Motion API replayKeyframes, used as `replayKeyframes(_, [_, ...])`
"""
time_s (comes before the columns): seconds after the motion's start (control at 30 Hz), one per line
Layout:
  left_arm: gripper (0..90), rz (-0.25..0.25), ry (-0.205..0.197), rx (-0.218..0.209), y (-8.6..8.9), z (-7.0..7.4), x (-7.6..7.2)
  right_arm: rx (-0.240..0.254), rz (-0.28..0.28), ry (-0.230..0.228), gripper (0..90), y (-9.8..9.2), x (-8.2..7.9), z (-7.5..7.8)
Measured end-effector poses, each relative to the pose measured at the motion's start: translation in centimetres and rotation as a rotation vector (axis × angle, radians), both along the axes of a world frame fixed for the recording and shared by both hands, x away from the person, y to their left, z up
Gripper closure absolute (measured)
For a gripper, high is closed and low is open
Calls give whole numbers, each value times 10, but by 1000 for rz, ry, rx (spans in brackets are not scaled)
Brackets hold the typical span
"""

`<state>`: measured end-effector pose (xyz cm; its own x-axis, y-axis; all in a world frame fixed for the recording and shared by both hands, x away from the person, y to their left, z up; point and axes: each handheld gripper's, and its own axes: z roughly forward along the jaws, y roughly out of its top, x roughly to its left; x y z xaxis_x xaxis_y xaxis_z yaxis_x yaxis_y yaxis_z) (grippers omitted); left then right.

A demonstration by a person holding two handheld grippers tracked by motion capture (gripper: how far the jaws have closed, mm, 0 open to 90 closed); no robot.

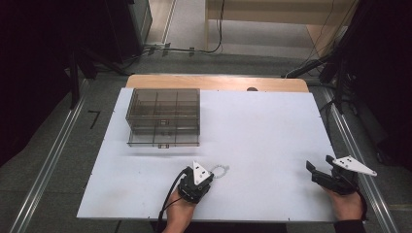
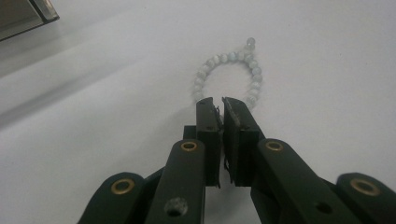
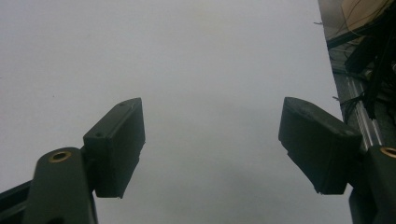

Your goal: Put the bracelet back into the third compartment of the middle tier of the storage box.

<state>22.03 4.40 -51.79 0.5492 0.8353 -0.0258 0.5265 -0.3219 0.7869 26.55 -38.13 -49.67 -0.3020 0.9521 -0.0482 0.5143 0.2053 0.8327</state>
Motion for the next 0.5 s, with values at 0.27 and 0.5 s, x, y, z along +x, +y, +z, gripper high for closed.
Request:
replayKeyframes(0.27, [862, 13, -19, -39, 6, 6, 1, -1, 1, 0, 210, 0, 0, 0])
replayKeyframes(0.5, [861, 35, -42, -84, 14, 15, 0, -1, -1, 4, 209, 0, 0, -1])
